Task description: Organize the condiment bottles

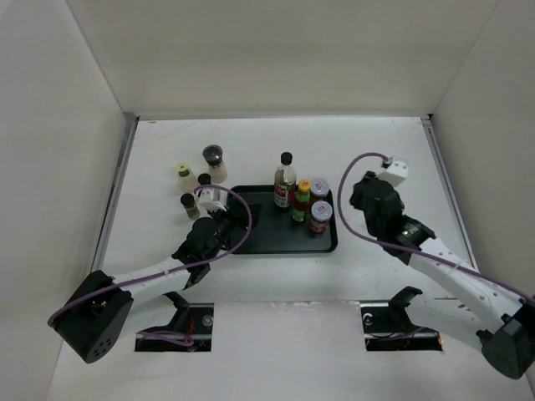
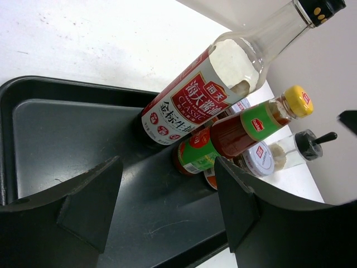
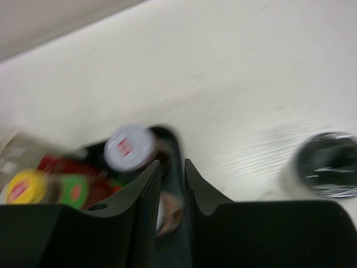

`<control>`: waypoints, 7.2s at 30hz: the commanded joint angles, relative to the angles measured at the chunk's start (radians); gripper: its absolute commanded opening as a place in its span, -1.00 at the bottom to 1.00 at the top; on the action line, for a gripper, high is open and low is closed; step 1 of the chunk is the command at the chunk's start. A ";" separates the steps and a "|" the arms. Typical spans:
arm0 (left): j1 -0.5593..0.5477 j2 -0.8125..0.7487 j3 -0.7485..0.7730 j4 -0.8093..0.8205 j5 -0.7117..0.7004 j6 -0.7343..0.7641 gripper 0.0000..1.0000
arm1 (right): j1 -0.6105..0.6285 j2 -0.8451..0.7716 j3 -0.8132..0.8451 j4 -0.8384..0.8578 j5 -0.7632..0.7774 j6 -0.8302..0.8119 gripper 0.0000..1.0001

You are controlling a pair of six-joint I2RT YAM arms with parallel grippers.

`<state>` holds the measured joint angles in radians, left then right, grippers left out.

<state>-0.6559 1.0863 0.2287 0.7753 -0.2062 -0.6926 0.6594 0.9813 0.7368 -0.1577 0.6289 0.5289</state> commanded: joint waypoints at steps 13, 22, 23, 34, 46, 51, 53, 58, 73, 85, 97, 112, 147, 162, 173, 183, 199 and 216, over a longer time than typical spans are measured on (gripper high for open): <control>0.002 -0.019 0.001 0.067 0.016 -0.022 0.32 | -0.382 0.014 -0.099 -0.098 0.105 0.013 0.82; -0.003 -0.017 0.001 0.067 0.011 -0.021 0.32 | -0.421 0.112 -0.137 0.000 -0.020 0.017 0.66; 0.002 -0.011 0.003 0.067 0.016 -0.024 0.32 | -0.422 0.121 -0.136 0.006 -0.026 0.014 0.62; -0.007 -0.006 0.008 0.067 0.008 -0.016 0.32 | -0.337 0.030 -0.113 -0.006 0.123 -0.026 0.08; -0.001 -0.020 0.006 0.065 0.005 -0.010 0.32 | 0.135 -0.135 0.156 -0.393 0.179 -0.024 -0.05; 0.003 -0.023 0.006 0.062 0.001 -0.007 0.32 | 0.347 -0.029 0.225 -0.350 0.173 0.005 -0.07; 0.003 -0.022 0.008 0.062 -0.002 0.001 0.32 | 0.404 0.028 0.237 -0.283 0.158 -0.012 -0.07; 0.005 -0.035 0.004 0.056 -0.012 0.010 0.32 | 0.434 0.134 0.224 -0.088 0.075 -0.041 -0.08; 0.003 -0.023 0.008 0.055 -0.018 0.015 0.32 | 0.434 0.416 0.125 0.168 0.045 -0.030 -0.10; -0.003 -0.005 0.014 0.058 -0.019 0.024 0.32 | 0.434 0.428 0.079 0.156 0.048 0.003 0.62; 0.023 -0.121 0.124 -0.146 -0.035 0.088 -0.31 | 0.382 0.090 0.099 0.222 -0.063 -0.156 0.12; 0.173 -0.003 0.489 -0.568 -0.391 0.200 0.40 | 0.144 -0.092 -0.142 0.372 -0.141 -0.090 0.11; 0.319 0.633 1.063 -0.866 -0.289 0.403 0.64 | 0.079 -0.079 -0.234 0.448 -0.259 -0.015 0.91; 0.339 0.659 1.051 -0.826 -0.285 0.392 0.11 | 0.036 -0.086 -0.241 0.443 -0.282 -0.012 0.91; 0.279 0.459 1.032 -0.731 -0.294 0.412 -0.08 | 0.036 -0.049 -0.238 0.455 -0.285 -0.012 0.90; 0.112 0.288 0.874 -0.742 -0.289 0.380 -0.09 | 0.030 -0.055 -0.246 0.466 -0.287 -0.010 0.90; -0.057 0.316 0.673 -0.622 -0.289 0.292 -0.09 | 0.030 -0.044 -0.247 0.471 -0.278 -0.013 0.90; -0.064 0.373 0.658 -0.587 -0.308 0.314 0.44 | 0.024 -0.030 -0.247 0.472 -0.279 -0.013 0.91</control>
<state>-0.7124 1.4960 0.8959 0.0841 -0.4873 -0.3767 0.6865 0.9455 0.4908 0.2569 0.3576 0.5060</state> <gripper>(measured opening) 0.694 0.953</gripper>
